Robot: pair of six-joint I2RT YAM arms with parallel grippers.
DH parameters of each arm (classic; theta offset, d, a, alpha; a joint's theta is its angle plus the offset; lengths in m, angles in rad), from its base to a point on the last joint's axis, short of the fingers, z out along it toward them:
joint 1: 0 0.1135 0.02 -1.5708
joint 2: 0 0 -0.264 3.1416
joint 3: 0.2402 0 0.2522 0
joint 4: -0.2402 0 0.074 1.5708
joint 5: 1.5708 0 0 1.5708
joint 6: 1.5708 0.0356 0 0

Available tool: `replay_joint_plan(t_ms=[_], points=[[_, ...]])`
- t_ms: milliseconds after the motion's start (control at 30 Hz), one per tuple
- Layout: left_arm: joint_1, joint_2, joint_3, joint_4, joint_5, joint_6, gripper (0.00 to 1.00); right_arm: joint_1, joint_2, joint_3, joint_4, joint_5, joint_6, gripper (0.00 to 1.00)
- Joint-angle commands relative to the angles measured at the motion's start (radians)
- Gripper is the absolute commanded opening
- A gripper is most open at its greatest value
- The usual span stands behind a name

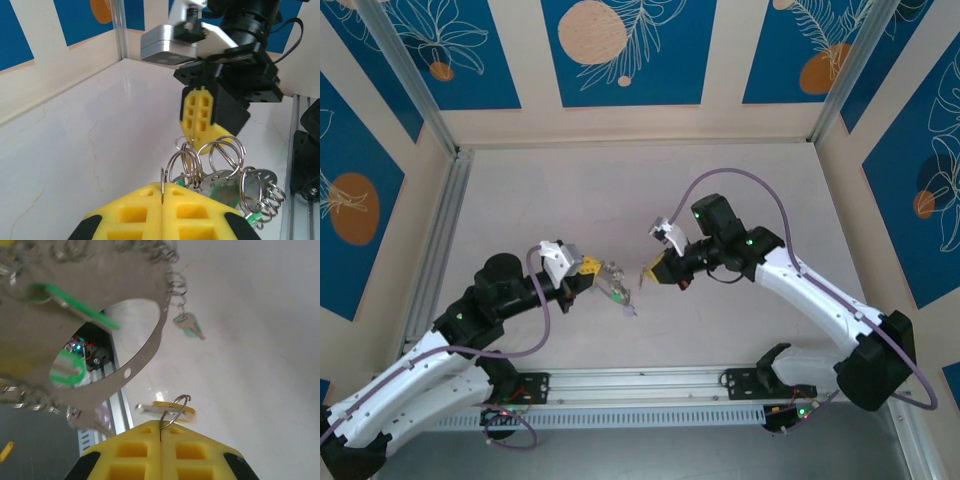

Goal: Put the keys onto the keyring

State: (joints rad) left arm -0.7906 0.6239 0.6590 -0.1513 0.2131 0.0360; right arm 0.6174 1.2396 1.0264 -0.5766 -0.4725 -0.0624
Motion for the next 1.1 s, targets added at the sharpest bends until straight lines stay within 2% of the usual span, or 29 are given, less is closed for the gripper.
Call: replay_joint_plan(t_ms=[0,200,467,633,833,967,1067], points=[[-0.008,-0.016,0.010,0.018,-0.030,-0.002,0.00,-0.008,0.109,0.021,-0.095,-0.002,0.043,0.00],[-0.008,-0.028,0.000,0.018,-0.059,-0.005,0.00,-0.016,0.280,0.010,-0.196,-0.061,0.127,0.00],[-0.008,-0.034,-0.015,0.040,-0.049,-0.005,0.00,-0.029,0.441,0.006,-0.197,-0.127,0.161,0.00],[-0.008,-0.050,-0.015,0.040,-0.037,-0.008,0.00,-0.039,0.563,0.049,-0.188,-0.086,0.154,0.00],[-0.007,-0.050,-0.026,0.061,-0.028,-0.009,0.00,-0.057,0.600,0.078,-0.183,-0.049,0.160,0.00],[-0.008,-0.044,-0.036,0.079,-0.018,-0.012,0.00,-0.075,0.600,0.088,-0.174,-0.010,0.170,0.04],[-0.008,-0.044,-0.037,0.079,-0.019,-0.013,0.00,-0.078,0.601,0.102,-0.186,0.032,0.167,0.10]])
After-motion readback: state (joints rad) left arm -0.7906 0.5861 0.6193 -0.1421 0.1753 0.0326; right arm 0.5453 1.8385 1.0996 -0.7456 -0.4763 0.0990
